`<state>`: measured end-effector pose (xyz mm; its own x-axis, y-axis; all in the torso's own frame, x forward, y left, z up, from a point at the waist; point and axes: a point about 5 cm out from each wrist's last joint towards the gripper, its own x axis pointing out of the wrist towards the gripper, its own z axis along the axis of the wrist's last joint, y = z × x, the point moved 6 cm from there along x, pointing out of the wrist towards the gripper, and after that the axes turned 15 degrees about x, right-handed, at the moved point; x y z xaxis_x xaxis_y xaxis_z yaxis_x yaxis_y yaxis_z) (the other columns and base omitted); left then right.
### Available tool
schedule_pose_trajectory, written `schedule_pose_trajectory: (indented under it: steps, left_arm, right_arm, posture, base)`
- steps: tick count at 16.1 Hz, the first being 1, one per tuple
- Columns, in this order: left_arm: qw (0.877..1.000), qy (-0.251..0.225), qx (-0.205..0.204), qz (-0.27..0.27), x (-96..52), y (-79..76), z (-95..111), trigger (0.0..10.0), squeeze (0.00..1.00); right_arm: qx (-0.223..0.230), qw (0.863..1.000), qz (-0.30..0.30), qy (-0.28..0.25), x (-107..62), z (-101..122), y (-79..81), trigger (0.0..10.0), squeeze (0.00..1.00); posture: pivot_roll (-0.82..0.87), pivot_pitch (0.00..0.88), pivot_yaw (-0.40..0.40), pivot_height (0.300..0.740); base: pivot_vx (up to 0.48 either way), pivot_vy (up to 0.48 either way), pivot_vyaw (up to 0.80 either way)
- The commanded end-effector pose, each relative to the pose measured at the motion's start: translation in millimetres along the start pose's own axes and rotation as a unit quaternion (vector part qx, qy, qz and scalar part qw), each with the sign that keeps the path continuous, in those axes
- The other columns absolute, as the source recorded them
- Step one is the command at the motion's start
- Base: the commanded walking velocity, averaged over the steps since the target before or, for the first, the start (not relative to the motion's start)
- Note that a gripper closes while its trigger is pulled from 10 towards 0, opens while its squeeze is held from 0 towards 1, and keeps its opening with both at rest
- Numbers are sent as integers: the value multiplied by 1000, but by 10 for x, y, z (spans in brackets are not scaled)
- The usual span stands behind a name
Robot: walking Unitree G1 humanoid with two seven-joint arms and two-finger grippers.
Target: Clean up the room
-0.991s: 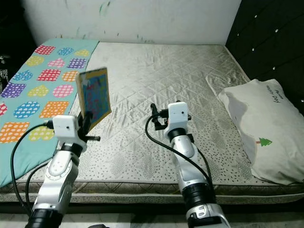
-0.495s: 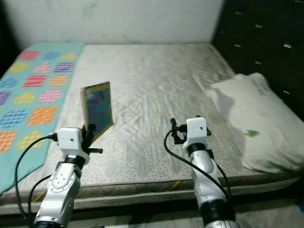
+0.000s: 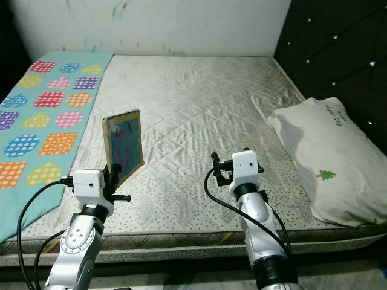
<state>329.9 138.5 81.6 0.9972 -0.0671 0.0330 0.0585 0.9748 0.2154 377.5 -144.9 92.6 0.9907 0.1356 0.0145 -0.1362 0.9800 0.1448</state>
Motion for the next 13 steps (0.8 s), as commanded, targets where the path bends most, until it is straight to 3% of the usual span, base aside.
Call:
schedule_pose_trajectory:
  steps: [1, 4, 13]
  left_arm:
    - [999, -31, 4, -4, 35, -23, 186, 10000, 0]
    - [999, -33, 6, -8, 46, -8, 195, 10000, 0]
    - [999, -35, 10, -11, 76, 1, 219, 10000, 0]
  right_arm:
    - [-3, 1000, 3, 0, 41, 38, 15, 10000, 0]
    - [0, 1000, -3, 0, 21, 23, -1, 10000, 0]
    - [-4, 1000, -2, 0, 54, 29, 15, 10000, 0]
  posture:
    - [76, 18, -40, 740]
    - [72, 24, -31, 740]
    - [71, 16, -26, 740]
  base:
    - [0, 0, 0]
    - [0, 0, 0]
    - [0, -298, 0]
